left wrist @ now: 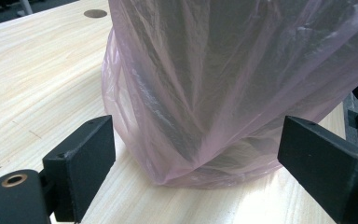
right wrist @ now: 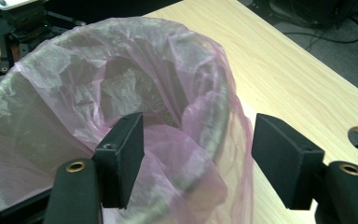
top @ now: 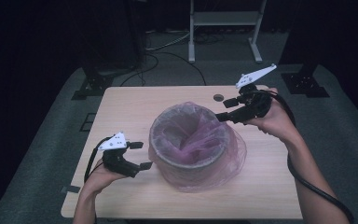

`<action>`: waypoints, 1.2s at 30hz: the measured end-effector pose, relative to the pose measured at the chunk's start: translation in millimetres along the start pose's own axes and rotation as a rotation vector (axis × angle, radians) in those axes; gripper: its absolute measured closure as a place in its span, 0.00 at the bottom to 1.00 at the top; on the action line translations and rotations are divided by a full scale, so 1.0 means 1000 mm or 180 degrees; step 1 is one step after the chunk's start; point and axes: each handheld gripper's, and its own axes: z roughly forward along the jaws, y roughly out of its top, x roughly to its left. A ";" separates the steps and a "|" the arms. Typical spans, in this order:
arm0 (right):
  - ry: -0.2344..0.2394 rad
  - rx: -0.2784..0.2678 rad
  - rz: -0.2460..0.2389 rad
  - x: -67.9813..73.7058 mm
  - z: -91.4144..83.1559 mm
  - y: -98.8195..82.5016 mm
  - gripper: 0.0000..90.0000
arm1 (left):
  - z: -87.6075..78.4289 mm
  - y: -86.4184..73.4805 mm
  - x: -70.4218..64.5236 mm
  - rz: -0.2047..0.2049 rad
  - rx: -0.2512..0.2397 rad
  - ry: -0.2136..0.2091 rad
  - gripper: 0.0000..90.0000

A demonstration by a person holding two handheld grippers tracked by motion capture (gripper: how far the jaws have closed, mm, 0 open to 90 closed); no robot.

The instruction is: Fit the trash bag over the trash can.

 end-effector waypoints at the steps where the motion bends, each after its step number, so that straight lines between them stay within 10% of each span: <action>1: -0.0008 -0.0005 0.0016 -0.001 -0.002 -0.002 0.37 | 0.000 0.000 0.000 0.0004 -0.0001 0.0002 0.11; 36: -0.0138 -0.0210 0.0477 -0.029 -0.022 -0.076 0.37 | 0.005 -0.002 -0.002 -0.0006 0.0087 0.0010 0.11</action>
